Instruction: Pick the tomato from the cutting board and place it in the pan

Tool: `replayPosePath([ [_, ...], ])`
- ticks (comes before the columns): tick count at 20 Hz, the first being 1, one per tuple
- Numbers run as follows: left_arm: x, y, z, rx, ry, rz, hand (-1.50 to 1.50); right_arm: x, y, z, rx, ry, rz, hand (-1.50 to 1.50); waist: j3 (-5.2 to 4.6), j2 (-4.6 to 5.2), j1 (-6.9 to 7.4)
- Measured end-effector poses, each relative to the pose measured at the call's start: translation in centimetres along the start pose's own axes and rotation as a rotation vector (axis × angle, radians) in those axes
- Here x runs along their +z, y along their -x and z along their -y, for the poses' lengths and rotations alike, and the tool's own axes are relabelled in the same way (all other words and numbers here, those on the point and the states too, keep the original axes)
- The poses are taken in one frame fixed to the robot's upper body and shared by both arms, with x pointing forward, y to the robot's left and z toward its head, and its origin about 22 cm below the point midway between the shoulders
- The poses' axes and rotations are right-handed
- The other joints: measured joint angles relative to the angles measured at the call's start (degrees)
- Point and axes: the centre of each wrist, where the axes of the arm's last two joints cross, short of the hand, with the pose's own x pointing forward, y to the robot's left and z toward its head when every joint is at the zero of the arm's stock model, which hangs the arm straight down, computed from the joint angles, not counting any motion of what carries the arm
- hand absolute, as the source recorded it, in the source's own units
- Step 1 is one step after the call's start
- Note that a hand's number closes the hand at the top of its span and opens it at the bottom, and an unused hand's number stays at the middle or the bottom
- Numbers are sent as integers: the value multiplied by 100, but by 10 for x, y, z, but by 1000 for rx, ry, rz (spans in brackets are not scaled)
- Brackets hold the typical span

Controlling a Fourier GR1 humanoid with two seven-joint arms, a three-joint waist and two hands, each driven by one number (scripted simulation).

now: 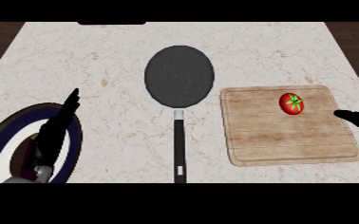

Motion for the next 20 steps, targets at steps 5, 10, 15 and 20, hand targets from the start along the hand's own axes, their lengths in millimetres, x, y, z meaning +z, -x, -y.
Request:
replayPosePath([
  [5,9,-2,7,7,3,8,0,5,-41,25,190,-112,-29,-150,6,10,60],
  [10,12,-2,6,1,8,17,0,6,-85,27,286,-280,-41,-150,11,31,133],
  [15,14,-8,8,8,21,20,0,3,-124,12,356,-396,-63,-150,14,44,182],
  [20,19,-9,6,4,14,23,0,-5,-149,-10,404,-455,-133,-150,16,49,190],
])
